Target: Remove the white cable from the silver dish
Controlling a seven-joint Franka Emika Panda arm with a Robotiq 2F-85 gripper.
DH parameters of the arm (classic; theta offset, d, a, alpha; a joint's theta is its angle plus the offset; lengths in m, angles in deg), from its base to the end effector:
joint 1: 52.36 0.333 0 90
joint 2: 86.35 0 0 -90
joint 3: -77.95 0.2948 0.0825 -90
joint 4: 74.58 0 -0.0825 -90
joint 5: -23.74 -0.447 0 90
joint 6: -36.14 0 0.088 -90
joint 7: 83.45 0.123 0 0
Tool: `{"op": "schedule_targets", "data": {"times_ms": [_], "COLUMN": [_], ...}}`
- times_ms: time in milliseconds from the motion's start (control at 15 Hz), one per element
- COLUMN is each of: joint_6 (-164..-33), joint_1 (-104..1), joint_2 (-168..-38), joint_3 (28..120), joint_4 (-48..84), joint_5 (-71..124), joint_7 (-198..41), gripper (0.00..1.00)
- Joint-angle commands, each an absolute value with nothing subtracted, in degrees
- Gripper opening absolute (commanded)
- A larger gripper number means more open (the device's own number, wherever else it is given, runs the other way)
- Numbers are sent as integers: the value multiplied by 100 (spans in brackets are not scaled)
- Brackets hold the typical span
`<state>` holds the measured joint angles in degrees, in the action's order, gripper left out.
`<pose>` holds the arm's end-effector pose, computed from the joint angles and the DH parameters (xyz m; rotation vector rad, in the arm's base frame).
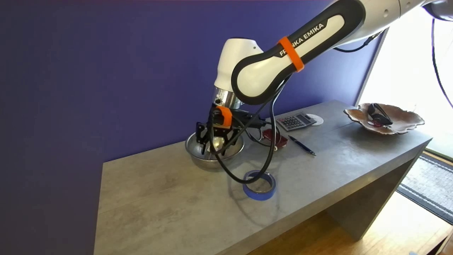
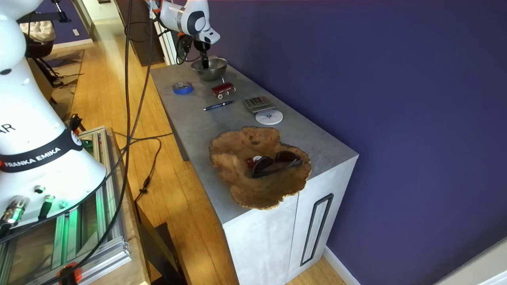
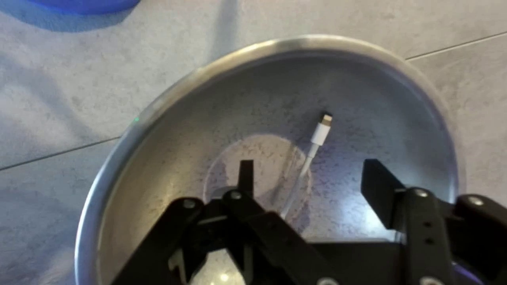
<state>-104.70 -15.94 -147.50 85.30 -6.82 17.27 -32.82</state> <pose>0.6024 0.5424 0.0888 -2.8318 0.3962 -0.0129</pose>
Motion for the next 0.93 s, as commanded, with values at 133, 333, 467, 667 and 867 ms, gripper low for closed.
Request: {"op": "schedule_targets", "data": {"times_ms": [133,333,467,667,867], "joint_6": [-10111,-10061,-9915,-9714,-9514], "joint_1": [-1279,-1206,-1208,-1225,-1234], "joint_2": [-15354,-15590,-15745,-15957,-16137], "joint_3": [8160,7981,7930,7893,7890], "joint_4": [-1723,-2081,-2293,-2561,-2857], "joint_5": [1917,2018,2039,2068,2084], "joint_7": [-2992,-2874,-2810,-2727,-2691], "gripper": [63,57,39,21,1]}}
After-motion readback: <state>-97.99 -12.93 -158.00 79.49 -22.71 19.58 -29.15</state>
